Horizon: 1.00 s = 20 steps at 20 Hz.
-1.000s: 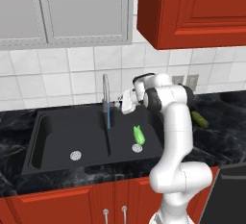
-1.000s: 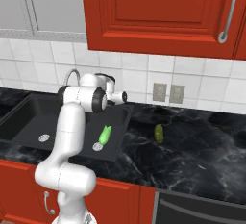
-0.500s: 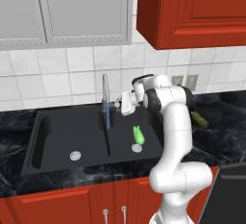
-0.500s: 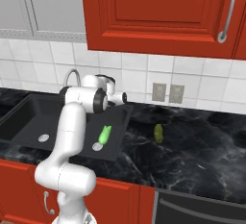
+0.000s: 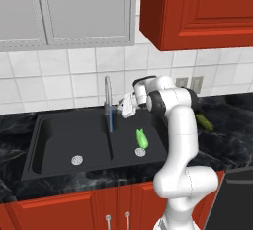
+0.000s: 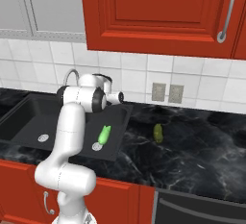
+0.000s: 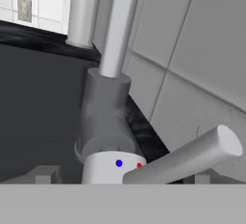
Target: Turn on the sink faucet. Then move the corn from the counter to the sink. Turn off the sink. Move the vegetable from the sink to the pot next to the stove. Finally move the pot to the rear right burner.
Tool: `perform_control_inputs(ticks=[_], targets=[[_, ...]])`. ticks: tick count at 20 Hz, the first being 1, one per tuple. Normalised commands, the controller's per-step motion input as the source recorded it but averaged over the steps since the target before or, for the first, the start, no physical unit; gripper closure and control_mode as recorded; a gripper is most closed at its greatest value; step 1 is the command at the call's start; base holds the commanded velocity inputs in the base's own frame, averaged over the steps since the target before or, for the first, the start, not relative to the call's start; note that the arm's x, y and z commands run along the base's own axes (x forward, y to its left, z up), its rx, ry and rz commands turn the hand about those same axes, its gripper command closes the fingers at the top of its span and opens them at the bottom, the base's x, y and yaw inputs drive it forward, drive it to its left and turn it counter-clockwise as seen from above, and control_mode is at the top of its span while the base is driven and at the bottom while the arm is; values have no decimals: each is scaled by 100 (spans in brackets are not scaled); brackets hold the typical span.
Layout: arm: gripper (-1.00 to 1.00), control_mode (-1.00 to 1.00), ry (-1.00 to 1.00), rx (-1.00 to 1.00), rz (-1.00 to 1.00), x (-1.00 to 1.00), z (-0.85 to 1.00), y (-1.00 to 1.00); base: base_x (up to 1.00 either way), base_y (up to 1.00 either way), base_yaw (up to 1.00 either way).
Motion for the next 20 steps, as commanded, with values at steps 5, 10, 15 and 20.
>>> perform_control_inputs(ticks=[5, 10, 15, 20], targets=[[-100, -100, -2, 0, 3, 1, 35, 4, 0, 0, 0], [-100, -100, 0, 0, 2, 1, 15, 17, 0, 0, 0], [-100, -100, 1, 0, 0, 1, 16, 40, 0, 0, 0], [-100, -100, 3, 0, 0, 1, 30, 48, 0, 0, 0]])
